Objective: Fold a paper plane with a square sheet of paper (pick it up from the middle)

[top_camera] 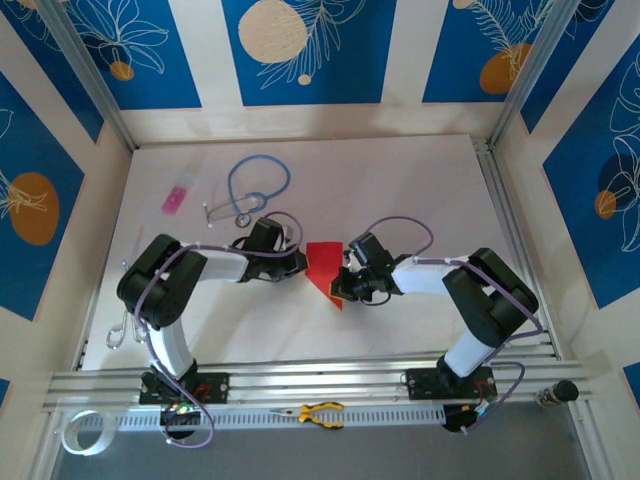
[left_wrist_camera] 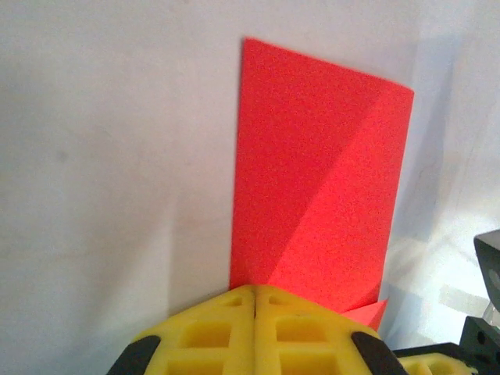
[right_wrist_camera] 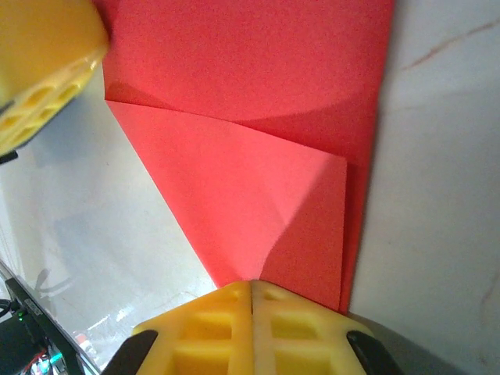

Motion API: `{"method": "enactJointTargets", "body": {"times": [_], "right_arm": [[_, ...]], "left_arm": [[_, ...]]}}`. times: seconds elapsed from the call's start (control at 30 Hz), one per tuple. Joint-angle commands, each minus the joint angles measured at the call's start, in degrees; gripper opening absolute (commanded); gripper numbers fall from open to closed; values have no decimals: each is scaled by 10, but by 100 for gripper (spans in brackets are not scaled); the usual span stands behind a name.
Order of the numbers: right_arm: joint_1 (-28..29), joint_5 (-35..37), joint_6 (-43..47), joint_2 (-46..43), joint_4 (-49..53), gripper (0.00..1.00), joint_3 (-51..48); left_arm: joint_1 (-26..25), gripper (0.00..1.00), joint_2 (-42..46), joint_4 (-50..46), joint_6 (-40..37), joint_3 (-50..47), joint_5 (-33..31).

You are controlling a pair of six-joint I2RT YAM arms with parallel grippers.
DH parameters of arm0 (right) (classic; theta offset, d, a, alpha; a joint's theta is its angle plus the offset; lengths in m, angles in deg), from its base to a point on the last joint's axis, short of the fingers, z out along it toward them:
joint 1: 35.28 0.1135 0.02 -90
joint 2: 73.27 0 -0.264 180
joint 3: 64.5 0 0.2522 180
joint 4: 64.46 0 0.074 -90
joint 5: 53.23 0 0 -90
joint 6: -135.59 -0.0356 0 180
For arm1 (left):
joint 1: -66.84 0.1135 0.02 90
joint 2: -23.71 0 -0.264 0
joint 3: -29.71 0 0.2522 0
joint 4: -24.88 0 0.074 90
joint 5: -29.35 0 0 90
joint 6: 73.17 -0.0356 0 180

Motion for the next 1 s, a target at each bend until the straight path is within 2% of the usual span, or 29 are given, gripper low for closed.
{"method": "enactJointTargets", "body": {"times": [0.0,0.13,0.3,0.43,0.67,0.97], "right_arm": [[-2,27,16,17,79,0,-19],[-7,23,22,14,80,0,-13],[-11,21,27,14,85,0,-3],[-13,21,28,11,87,0,0],[-15,28,28,6,94,1,1],[-15,20,42,-18,101,4,19]], "left_arm": [[17,0,4,-35,-17,15,-35],[17,0,50,-54,-18,18,-45],[0,0,79,-49,-22,15,-14],[-20,0,62,-21,-25,12,39],[-40,0,27,30,-17,-3,73],[-43,0,-23,17,-8,-26,41]]}}
